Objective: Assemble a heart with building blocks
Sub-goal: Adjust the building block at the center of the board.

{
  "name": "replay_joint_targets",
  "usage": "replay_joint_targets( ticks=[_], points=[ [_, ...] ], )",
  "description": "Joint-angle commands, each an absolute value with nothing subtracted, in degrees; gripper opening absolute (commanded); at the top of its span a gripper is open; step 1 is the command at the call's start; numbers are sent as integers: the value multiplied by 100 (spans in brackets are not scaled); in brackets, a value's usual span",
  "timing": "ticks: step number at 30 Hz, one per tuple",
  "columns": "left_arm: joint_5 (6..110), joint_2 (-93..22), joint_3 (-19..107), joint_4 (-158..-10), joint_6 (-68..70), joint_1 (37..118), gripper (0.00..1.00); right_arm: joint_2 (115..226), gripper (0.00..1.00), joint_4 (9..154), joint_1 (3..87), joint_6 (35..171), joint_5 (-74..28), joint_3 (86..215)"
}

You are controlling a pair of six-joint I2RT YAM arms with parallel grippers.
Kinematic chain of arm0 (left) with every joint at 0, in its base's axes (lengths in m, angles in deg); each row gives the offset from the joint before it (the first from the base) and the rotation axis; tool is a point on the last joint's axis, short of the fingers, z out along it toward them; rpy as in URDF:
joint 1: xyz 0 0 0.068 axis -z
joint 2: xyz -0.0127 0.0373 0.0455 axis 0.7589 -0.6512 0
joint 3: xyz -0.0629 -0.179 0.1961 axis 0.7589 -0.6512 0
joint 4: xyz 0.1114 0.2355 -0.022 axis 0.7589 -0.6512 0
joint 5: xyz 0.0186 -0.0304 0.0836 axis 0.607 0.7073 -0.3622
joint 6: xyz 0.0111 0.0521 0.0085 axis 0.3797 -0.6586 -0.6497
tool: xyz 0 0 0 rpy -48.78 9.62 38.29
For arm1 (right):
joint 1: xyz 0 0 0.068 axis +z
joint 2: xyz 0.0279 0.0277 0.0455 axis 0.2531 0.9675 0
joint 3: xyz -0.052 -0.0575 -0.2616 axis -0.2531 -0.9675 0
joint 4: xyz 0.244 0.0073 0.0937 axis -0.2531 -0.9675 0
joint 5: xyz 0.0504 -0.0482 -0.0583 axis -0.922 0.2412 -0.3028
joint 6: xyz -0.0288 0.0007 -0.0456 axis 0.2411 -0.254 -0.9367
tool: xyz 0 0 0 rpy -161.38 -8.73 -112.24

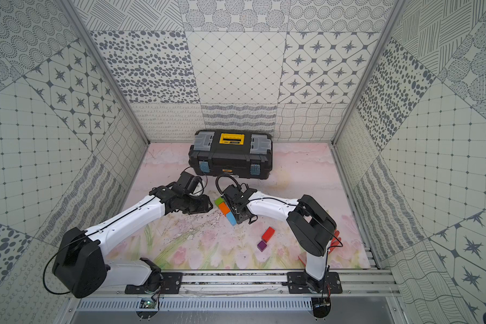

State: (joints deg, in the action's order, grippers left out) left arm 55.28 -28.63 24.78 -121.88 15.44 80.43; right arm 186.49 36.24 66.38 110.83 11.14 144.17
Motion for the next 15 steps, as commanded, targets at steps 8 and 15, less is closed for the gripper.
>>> replay_joint_targets(
  ticks=[8,15],
  points=[
    [5395,-2881,2530,-12271,1399,8045,51,18716,85,3810,6494,11293,1344,14273],
    [5387,-2881,2548,-12294,1386,8048,51,18769,85,3870,6491,11249,1326,14298]
  ],
)
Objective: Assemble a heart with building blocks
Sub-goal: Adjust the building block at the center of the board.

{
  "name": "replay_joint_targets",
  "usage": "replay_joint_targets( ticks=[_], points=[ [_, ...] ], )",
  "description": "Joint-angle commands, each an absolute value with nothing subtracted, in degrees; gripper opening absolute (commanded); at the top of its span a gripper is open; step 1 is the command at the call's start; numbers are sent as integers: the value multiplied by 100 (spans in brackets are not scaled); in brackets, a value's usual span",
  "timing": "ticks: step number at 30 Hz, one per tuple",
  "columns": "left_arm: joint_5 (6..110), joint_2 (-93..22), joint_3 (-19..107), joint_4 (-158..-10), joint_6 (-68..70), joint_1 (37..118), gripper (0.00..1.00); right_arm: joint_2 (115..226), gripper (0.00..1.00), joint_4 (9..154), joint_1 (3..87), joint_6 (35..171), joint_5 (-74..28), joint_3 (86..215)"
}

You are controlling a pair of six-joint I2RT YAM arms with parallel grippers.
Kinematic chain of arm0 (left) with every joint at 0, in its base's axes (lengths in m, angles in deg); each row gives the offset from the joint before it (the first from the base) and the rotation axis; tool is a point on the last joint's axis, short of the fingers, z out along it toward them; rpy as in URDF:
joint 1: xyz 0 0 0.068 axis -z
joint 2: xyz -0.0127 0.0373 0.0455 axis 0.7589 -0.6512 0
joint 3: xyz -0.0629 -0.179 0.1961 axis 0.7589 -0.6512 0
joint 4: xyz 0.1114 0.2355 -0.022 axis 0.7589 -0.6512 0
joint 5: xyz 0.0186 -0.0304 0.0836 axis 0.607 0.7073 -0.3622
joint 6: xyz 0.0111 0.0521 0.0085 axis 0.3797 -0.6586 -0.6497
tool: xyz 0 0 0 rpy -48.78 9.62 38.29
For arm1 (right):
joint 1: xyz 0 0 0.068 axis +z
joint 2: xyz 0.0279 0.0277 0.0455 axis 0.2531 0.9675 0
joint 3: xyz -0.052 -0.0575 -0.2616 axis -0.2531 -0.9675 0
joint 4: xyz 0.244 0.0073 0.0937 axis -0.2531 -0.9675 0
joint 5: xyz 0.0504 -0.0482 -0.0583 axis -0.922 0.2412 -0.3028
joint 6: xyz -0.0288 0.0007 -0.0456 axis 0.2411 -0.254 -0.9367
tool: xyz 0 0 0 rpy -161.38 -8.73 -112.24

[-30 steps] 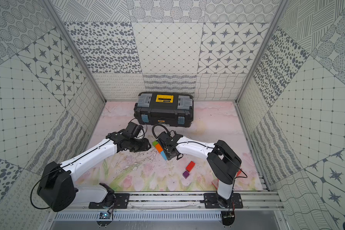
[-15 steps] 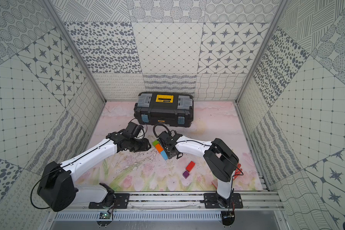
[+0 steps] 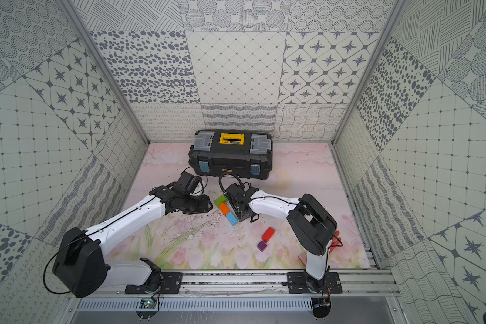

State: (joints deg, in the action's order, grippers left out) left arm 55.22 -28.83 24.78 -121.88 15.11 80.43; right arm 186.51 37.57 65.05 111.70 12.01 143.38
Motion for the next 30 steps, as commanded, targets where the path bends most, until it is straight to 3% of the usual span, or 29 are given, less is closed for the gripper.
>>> replay_joint_targets(
  ticks=[1,12,20,30],
  points=[
    [5397,-2877,2544,-12287,1381,8043,51,18769,85,3863,6489,11240,1306,14306],
    [5489,-3043,2674,-12220,1288,8322,53,17538,88,3834,6539,11313,1212,14071],
    [5486,-3098,2759,-12155,1347,8318,52,18846,91,3184,6464,11615,1684,15050],
    [5374,-3065,2636,-12269,1261,8317,52,19024,91,3411,6452,11653,1524,14892]
  ],
)
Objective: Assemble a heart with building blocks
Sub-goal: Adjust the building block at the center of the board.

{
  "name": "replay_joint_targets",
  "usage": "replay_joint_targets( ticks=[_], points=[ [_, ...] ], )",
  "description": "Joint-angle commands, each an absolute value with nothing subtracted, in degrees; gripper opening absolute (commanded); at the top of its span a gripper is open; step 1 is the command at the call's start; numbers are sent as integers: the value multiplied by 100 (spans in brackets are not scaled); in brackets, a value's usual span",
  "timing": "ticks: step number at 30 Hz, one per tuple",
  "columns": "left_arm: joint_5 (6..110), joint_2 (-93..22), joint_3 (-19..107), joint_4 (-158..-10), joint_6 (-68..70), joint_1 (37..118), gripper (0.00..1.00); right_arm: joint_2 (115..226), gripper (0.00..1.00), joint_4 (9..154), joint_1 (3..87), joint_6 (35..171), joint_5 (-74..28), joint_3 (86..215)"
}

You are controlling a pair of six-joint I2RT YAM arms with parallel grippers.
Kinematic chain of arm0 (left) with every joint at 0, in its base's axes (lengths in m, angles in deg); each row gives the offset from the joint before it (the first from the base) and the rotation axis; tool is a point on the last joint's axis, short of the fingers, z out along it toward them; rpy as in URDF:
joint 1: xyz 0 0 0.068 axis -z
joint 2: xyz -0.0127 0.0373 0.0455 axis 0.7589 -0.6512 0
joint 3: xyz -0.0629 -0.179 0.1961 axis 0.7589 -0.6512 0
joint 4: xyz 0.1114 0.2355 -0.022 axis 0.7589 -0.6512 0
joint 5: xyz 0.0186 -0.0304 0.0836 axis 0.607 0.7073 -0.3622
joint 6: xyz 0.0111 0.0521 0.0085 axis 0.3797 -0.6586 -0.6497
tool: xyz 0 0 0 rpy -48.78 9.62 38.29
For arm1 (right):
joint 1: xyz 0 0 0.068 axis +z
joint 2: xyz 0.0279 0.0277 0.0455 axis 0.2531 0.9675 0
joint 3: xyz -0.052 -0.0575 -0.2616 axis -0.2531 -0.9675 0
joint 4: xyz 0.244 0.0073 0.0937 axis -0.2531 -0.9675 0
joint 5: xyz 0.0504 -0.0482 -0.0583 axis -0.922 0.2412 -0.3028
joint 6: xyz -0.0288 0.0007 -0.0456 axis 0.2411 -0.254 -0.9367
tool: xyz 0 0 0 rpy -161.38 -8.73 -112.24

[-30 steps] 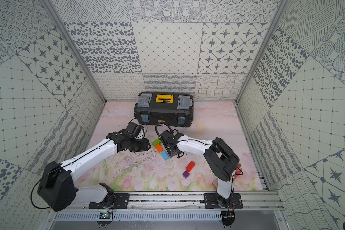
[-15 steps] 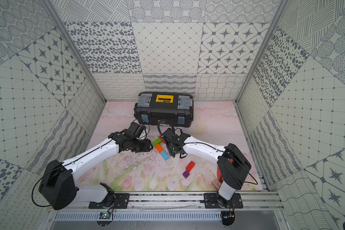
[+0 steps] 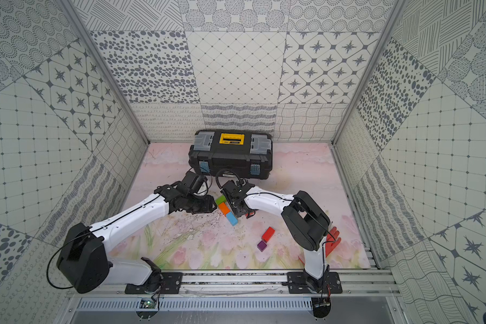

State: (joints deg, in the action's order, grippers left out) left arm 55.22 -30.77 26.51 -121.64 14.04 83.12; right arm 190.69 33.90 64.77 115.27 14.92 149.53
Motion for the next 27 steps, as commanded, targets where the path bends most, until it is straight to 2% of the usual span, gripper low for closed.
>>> replay_joint_targets(
  ticks=[1,15,20,23,27],
  points=[
    [5376,-3077,2651,-12267,1268,8320,52,19013,91,3394,6453,11671,1545,14852],
    [5296,-3070,2688,-12348,1226,8320,52,18724,89,3453,6457,11707,1444,14624],
    [5279,-3165,2952,-12551,1108,8331,54,18045,89,3401,6470,11814,1471,14523],
    [5290,-3404,3278,-12600,954,8575,56,17242,88,3251,6117,12186,1670,14252],
    [5261,-4202,4019,-12583,740,9404,57,16283,85,3200,5162,12574,1528,13625]
  ],
)
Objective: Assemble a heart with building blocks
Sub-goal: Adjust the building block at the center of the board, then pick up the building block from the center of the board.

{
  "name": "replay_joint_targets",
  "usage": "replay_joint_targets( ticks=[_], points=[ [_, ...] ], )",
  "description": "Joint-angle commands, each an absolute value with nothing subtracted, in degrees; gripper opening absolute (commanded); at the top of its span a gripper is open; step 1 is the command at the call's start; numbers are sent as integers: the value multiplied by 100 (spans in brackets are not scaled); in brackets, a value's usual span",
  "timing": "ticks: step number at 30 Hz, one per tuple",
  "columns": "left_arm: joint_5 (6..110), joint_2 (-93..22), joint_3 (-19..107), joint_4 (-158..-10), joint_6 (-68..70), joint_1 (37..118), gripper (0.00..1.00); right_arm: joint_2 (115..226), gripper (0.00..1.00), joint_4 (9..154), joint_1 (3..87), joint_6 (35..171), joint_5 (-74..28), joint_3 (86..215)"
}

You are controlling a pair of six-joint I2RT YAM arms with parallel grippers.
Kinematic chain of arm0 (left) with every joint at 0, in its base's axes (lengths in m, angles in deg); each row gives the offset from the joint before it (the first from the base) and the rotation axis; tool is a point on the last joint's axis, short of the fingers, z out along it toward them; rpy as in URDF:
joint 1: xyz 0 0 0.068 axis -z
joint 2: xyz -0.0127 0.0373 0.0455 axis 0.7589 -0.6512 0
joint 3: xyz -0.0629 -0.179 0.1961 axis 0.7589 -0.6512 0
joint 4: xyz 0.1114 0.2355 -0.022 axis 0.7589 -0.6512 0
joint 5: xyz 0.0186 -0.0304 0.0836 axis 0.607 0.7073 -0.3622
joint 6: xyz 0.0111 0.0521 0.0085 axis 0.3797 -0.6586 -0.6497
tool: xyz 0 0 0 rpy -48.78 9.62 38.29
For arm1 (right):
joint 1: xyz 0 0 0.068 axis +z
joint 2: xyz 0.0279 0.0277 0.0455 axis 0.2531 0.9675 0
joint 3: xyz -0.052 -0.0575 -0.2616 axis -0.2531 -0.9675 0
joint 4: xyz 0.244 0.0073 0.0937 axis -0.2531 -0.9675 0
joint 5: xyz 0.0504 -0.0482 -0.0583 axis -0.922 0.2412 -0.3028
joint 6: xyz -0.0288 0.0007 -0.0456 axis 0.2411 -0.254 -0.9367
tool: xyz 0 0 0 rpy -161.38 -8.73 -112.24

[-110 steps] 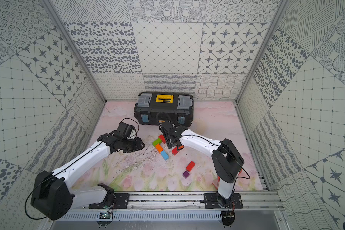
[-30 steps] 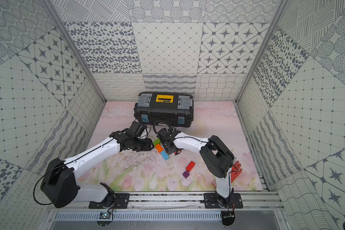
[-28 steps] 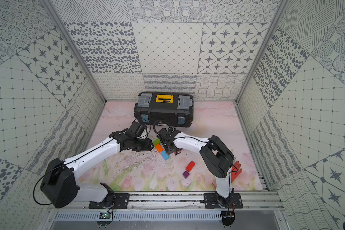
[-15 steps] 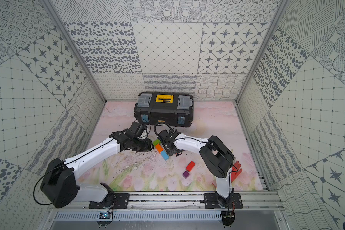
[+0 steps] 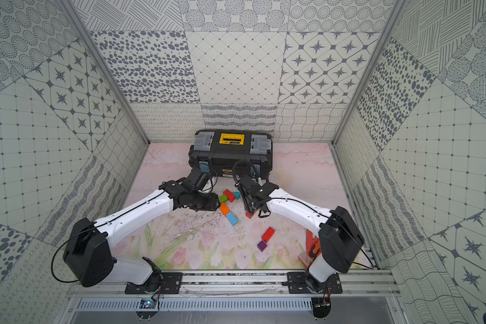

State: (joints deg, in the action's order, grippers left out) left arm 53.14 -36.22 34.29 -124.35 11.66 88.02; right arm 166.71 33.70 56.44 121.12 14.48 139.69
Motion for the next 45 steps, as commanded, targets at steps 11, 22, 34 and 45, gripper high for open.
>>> replay_joint_targets(
  ticks=[11,22,34,45],
  points=[
    [5722,-6577,5944,-12999,6,11420,61,15038,83,3262,3364,12746,366,12177],
    [5457,-7549,6760,-13352,-23,11854,59,14641,82,3411,3004,12667,193,11760],
    [4463,-7679,7046,-13283,241,11854,3,14441,71,3393,2960,12593,177,11654],
    [4054,-5749,5245,-12957,695,11392,0,14593,67,3600,2967,12528,-58,11693]
  ],
)
